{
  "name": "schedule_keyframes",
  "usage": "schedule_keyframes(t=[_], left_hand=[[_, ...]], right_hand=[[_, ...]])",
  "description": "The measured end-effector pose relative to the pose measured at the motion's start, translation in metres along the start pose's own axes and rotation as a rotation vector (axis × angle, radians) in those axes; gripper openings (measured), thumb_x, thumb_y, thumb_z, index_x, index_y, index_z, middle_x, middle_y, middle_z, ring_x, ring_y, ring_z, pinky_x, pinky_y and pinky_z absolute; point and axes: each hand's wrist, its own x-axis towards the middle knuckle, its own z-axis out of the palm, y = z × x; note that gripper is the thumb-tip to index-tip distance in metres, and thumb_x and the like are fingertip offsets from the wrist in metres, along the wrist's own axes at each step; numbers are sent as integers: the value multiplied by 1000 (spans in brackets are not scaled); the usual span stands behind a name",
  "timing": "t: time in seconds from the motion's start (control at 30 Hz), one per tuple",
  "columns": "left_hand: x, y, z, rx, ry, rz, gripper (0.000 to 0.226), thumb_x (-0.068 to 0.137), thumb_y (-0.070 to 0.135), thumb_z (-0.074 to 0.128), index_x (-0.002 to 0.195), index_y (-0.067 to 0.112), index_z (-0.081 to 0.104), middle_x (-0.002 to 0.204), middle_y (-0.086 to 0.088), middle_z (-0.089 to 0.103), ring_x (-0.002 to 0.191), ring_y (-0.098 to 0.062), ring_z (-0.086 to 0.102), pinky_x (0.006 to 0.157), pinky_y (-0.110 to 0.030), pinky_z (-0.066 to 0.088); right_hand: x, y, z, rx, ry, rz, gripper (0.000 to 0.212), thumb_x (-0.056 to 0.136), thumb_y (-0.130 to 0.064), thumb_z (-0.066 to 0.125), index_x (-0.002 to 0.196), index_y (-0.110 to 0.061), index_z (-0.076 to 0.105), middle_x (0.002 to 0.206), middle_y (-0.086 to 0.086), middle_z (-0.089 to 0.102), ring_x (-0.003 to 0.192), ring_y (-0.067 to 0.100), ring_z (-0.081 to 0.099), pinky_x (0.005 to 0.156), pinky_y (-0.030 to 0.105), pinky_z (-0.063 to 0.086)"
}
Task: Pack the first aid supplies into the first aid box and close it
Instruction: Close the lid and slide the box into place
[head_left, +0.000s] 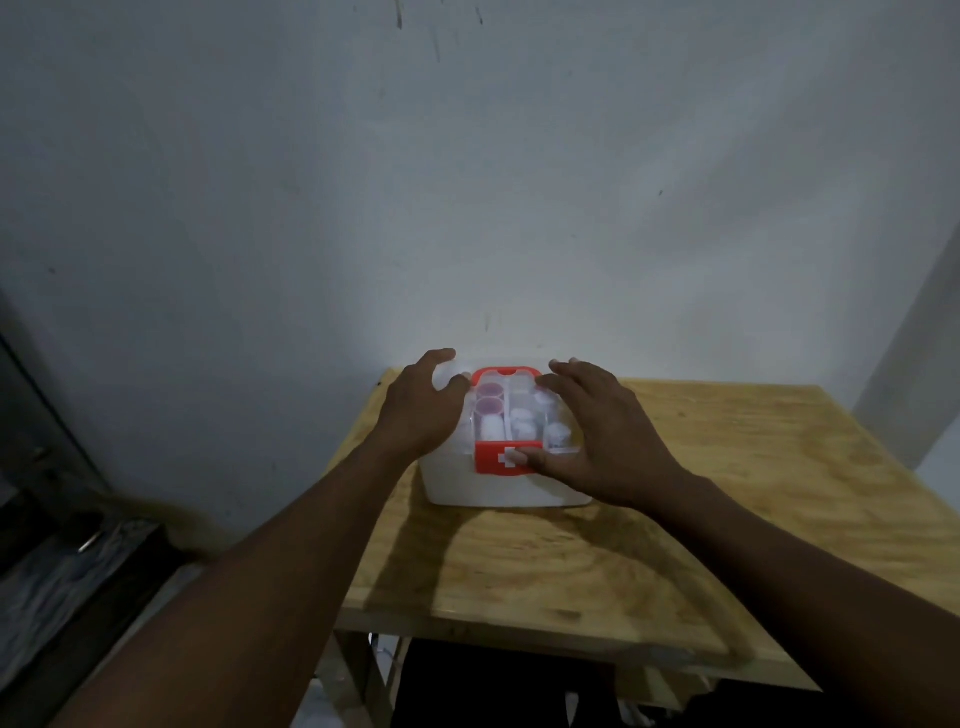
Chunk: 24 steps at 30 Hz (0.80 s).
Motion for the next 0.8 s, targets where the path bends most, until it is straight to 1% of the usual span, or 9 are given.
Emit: schedule_keyframes(t=[0.1, 0.23, 0.37, 0.5, 0.57, 0.6, 0.67, 0.73, 0.8], left_hand=[[1, 0, 1, 2, -11, -8, 45, 102, 38, 50, 146, 27, 45, 153, -6, 47, 133, -30, 49, 106, -42, 43], [1, -1, 0, -6, -12, -10, 45, 102, 39, 50, 146, 27, 45, 152, -6, 48, 132, -30, 50, 104, -41, 44], [2, -1, 1, -13, -8, -12, 46, 102, 39, 50, 146, 28, 45, 153, -6, 47, 132, -29, 50, 102, -39, 45], [2, -1, 2, -16, 0, -10, 46, 102, 39, 51, 146, 27, 45, 153, -5, 47, 132, -29, 50, 101, -38, 45], [3, -1, 3, -46, 6, -25, 48, 101, 40, 52, 147, 27, 44, 154, -5, 45, 133, -29, 49, 101, -39, 45], [3, -1, 3, -104, 24, -49, 50, 101, 41, 53, 147, 27, 44, 155, -5, 44, 134, -29, 48, 102, -40, 45], [2, -3, 5, -304, 100, -111, 52, 101, 43, 52, 148, 24, 43, 154, -6, 45, 134, -29, 49, 99, -39, 45], [-3, -7, 9, -462, 173, -165, 50, 101, 41, 50, 147, 19, 46, 150, -7, 49, 130, -28, 52, 97, -36, 46], [-10, -16, 18, -571, 233, -215, 45, 102, 39, 49, 139, 14, 54, 140, -10, 58, 121, -28, 58, 97, -37, 49]], right_hand=[[0, -2, 0, -2, 8, -11, 99, 67, -87, 51, 141, -22, 46, 151, 3, 45, 140, 24, 40, 112, 46, 35], [-1, -2, -1, -10, -2, -10, 103, 65, -90, 44, 142, -21, 45, 151, 3, 45, 140, 24, 39, 113, 46, 35], [-1, 1, 5, -35, 37, -31, 100, 67, -87, 49, 142, -20, 46, 150, 5, 47, 138, 26, 41, 112, 47, 36], [-1, 2, 9, -14, 51, -41, 101, 67, -87, 48, 142, -19, 45, 150, 5, 46, 139, 26, 40, 111, 47, 37], [-2, 3, 10, 77, 58, -21, 102, 66, -86, 53, 144, -22, 40, 155, 3, 38, 142, 23, 34, 114, 45, 34], [-3, 3, 12, 156, 69, 10, 102, 66, -84, 56, 147, -26, 35, 158, 0, 32, 144, 19, 29, 115, 41, 30], [-7, -1, 15, 360, 130, 124, 95, 73, -78, 57, 150, -34, 25, 162, -5, 21, 147, 13, 22, 113, 33, 25], [-14, -7, 21, 550, 223, 272, 86, 79, -72, 51, 152, -35, 21, 163, -7, 20, 146, 11, 23, 109, 30, 25], [-22, -12, 29, 674, 274, 398, 82, 83, -71, 46, 152, -34, 21, 161, -7, 24, 143, 13, 29, 107, 31, 30]])
